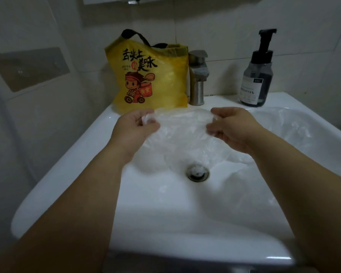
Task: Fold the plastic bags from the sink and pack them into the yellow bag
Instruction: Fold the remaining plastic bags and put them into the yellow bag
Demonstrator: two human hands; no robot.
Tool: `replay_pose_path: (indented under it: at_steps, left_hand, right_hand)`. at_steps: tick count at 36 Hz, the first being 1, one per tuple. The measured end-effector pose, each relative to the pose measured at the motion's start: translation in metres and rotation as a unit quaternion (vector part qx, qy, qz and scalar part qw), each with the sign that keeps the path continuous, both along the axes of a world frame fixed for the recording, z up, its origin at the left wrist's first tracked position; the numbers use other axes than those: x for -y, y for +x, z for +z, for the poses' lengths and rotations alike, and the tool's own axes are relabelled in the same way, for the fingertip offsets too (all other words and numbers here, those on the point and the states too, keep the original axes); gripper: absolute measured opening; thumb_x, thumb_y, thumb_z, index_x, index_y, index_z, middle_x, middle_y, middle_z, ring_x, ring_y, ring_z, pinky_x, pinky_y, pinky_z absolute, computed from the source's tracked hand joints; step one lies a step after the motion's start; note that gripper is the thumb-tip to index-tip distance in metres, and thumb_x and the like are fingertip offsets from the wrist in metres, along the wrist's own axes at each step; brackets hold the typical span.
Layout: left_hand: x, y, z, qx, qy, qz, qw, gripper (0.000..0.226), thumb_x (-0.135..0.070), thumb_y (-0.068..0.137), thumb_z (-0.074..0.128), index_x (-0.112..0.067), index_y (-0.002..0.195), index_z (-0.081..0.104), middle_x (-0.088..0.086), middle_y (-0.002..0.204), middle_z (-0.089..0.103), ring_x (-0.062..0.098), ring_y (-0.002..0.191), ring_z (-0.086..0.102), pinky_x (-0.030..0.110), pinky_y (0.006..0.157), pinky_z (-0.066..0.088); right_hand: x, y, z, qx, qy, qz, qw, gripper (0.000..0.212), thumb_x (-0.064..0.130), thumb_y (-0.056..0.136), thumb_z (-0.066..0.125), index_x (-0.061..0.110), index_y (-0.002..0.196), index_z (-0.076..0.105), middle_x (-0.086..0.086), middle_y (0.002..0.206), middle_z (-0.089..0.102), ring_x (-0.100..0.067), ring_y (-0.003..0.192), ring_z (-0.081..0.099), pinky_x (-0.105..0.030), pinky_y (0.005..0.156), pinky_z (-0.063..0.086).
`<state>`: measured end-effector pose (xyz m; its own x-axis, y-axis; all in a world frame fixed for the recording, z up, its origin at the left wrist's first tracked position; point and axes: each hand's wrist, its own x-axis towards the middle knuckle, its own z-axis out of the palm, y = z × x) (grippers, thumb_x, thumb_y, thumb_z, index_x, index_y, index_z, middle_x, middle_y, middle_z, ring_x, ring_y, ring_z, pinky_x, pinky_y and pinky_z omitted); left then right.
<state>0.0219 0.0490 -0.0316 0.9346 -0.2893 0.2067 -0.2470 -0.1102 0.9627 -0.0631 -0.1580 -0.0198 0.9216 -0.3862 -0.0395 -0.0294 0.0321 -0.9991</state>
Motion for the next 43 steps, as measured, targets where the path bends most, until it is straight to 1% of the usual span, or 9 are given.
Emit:
replay_pose_path:
  at_steps: [4, 7, 11, 16, 21, 30, 33, 37, 43]
  left_hand:
    - [-0.004, 0.002, -0.008, 0.101, 0.145, 0.055, 0.983, 0.017, -0.017, 0.083, 0.074, -0.02, 0.097, 0.064, -0.011, 0.08, 0.058, 0.002, 0.068, 0.053, 0.004, 0.055, 0.039]
    - [-0.006, 0.006, -0.008, 0.066, 0.135, 0.068, 0.986, 0.019, -0.024, 0.084, 0.073, -0.011, 0.095, 0.064, -0.007, 0.081, 0.057, 0.006, 0.07, 0.051, 0.013, 0.059, 0.039]
    - [-0.004, 0.006, 0.005, -0.101, -0.06, 0.005, 0.993, 0.04, -0.02, 0.085, 0.071, -0.004, 0.119, 0.059, 0.007, 0.107, 0.068, 0.02, 0.097, 0.065, 0.035, 0.092, 0.052]
    - [0.002, -0.001, 0.011, -0.135, -0.15, -0.038, 0.979, 0.011, -0.012, 0.095, 0.057, -0.011, 0.102, 0.065, 0.003, 0.092, 0.072, 0.015, 0.084, 0.069, 0.028, 0.073, 0.057]
    - [0.006, -0.001, 0.005, -0.056, -0.08, 0.028, 0.995, 0.005, -0.027, 0.095, 0.06, -0.022, 0.094, 0.058, -0.003, 0.1, 0.061, 0.012, 0.088, 0.061, 0.021, 0.055, 0.053]
    - [0.003, 0.002, 0.002, 0.016, -0.016, 0.089, 0.996, 0.03, -0.038, 0.09, 0.065, -0.009, 0.085, 0.057, 0.006, 0.084, 0.057, 0.021, 0.076, 0.056, 0.029, 0.059, 0.046]
    - [0.0, -0.001, 0.005, 0.012, -0.015, 0.081, 0.997, 0.038, -0.039, 0.09, 0.065, -0.003, 0.102, 0.062, 0.011, 0.095, 0.066, 0.027, 0.085, 0.063, 0.039, 0.072, 0.051]
    - [0.001, -0.006, 0.003, 0.02, 0.01, 0.038, 0.999, 0.036, -0.04, 0.086, 0.068, -0.006, 0.097, 0.062, 0.009, 0.094, 0.067, 0.025, 0.088, 0.066, 0.04, 0.079, 0.053]
    - [0.009, -0.016, 0.004, 0.067, 0.041, 0.005, 0.997, 0.029, -0.033, 0.093, 0.062, -0.005, 0.099, 0.059, 0.006, 0.088, 0.063, 0.017, 0.079, 0.061, 0.031, 0.068, 0.047]
  right_hand:
    - [-0.003, -0.001, -0.003, -0.08, -0.244, 0.001, 0.966, 0.041, 0.007, 0.087, 0.066, 0.006, 0.127, 0.058, -0.01, 0.1, 0.063, -0.027, 0.098, 0.065, -0.041, 0.093, 0.053]
    - [-0.004, -0.002, -0.003, -0.096, -0.264, -0.008, 0.96, 0.031, 0.02, 0.093, 0.061, -0.004, 0.113, 0.062, -0.023, 0.111, 0.061, -0.031, 0.095, 0.064, -0.04, 0.091, 0.051]
    - [0.0, 0.001, -0.002, -0.051, -0.126, -0.01, 0.991, 0.027, 0.023, 0.093, 0.061, 0.008, 0.115, 0.06, -0.014, 0.119, 0.058, -0.02, 0.096, 0.055, -0.04, 0.094, 0.051]
    - [-0.007, 0.004, 0.004, 0.053, 0.186, 0.033, 0.981, 0.01, 0.007, 0.095, 0.049, 0.006, 0.099, 0.058, -0.009, 0.089, 0.062, -0.025, 0.085, 0.059, -0.038, 0.084, 0.053]
    - [-0.01, 0.004, 0.005, 0.074, 0.18, 0.016, 0.981, 0.01, 0.009, 0.099, 0.046, 0.004, 0.098, 0.055, -0.01, 0.077, 0.056, -0.016, 0.065, 0.057, -0.025, 0.055, 0.056]
    - [-0.005, 0.002, 0.005, 0.048, 0.186, 0.026, 0.981, 0.01, 0.004, 0.098, 0.048, 0.007, 0.097, 0.058, -0.008, 0.079, 0.054, -0.014, 0.062, 0.053, -0.024, 0.057, 0.057]
    - [-0.001, 0.001, 0.006, -0.003, 0.119, 0.031, 0.992, 0.03, -0.007, 0.091, 0.049, 0.009, 0.116, 0.056, -0.014, 0.104, 0.055, -0.021, 0.083, 0.054, -0.033, 0.073, 0.058]
    - [0.0, 0.001, 0.004, -0.006, -0.141, -0.039, 0.989, 0.064, 0.011, 0.088, 0.059, 0.022, 0.146, 0.033, -0.01, 0.148, 0.036, -0.027, 0.128, 0.042, -0.034, 0.095, 0.038]
    - [-0.016, -0.006, 0.006, 0.013, -0.24, 0.056, 0.969, 0.091, 0.046, 0.075, 0.074, 0.031, 0.149, 0.024, 0.002, 0.142, 0.039, -0.017, 0.121, 0.047, -0.021, 0.081, 0.042]
